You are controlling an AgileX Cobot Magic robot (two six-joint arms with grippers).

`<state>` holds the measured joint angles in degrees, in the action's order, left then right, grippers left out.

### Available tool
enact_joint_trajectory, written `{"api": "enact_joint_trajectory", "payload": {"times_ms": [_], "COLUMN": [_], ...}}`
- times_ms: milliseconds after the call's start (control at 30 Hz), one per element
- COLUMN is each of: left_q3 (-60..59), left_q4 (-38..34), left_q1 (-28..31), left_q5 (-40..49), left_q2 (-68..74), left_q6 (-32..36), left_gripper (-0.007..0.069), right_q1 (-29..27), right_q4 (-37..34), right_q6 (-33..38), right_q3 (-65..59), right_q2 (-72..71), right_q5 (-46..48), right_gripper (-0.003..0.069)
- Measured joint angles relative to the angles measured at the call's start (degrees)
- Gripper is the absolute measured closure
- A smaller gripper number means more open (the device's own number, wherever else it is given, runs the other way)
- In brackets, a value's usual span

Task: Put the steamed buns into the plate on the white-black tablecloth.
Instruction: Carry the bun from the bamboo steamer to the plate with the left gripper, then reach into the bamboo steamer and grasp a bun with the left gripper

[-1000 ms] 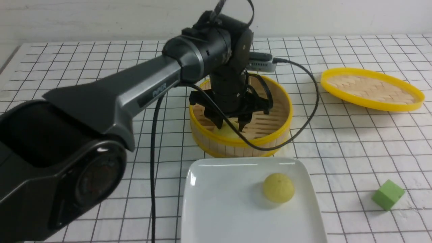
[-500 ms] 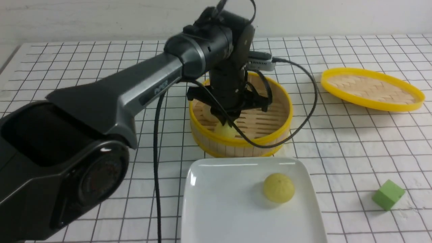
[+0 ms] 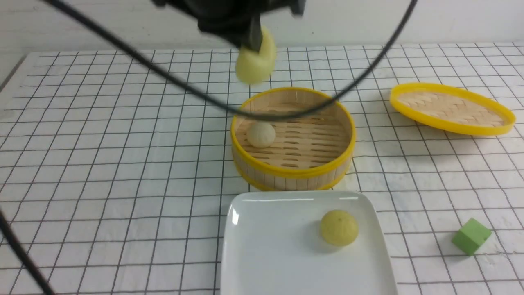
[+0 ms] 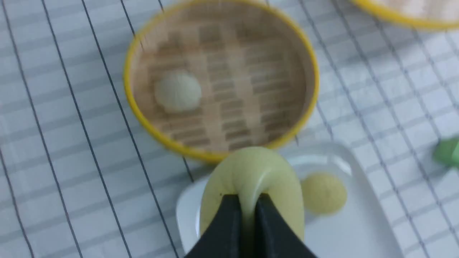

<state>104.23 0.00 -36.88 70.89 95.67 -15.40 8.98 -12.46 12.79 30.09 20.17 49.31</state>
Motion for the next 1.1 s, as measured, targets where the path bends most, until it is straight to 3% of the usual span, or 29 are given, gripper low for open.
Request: {"api": "enact_joint_trajectory", "payload": {"times_ms": [100,233,400,500,867,1100], "left_q3": [-10.6,-27.8,-32.4,-32.5,-30.6,-16.4], "left_q4": [-2.4,-3.8,-4.3,-4.5,-6.5,-1.4], "left_q1": [0.0,0.0,0.0,0.0,0.0,0.0], "left_q5": [-0.1,-10.4,-17.1,-19.1,-24.8,-18.9], "left_q2": [-0.4,1.2,3.3,4.8,8.3,8.4], "left_q6": [-1.2,-4.6,-4.9,-4.9,-4.9,-6.4], "left_gripper": [0.0598,0.0587,0.0556,0.0522,0.0198,0.0137], "right_q1": [0.0,0.0,0.0,0.0,0.0,0.0], "right_q4": [0.0,0.0,0.1,0.1,0.1,0.0], "right_q6": [0.0,0.0,0.0,-0.1,-0.1,-0.2], "right_q3": [0.0,0.0,0.0,0.0,0.0,0.0], "right_q2": [0.0,0.0,0.0,0.0,0.0,0.0], "right_q5": [-0.5,-1.3,-1.8,-2.2,-2.4,-2.5], "right_gripper": [0.0597,0.0595,0.0594,0.0592,0.0578,0.0575]}}
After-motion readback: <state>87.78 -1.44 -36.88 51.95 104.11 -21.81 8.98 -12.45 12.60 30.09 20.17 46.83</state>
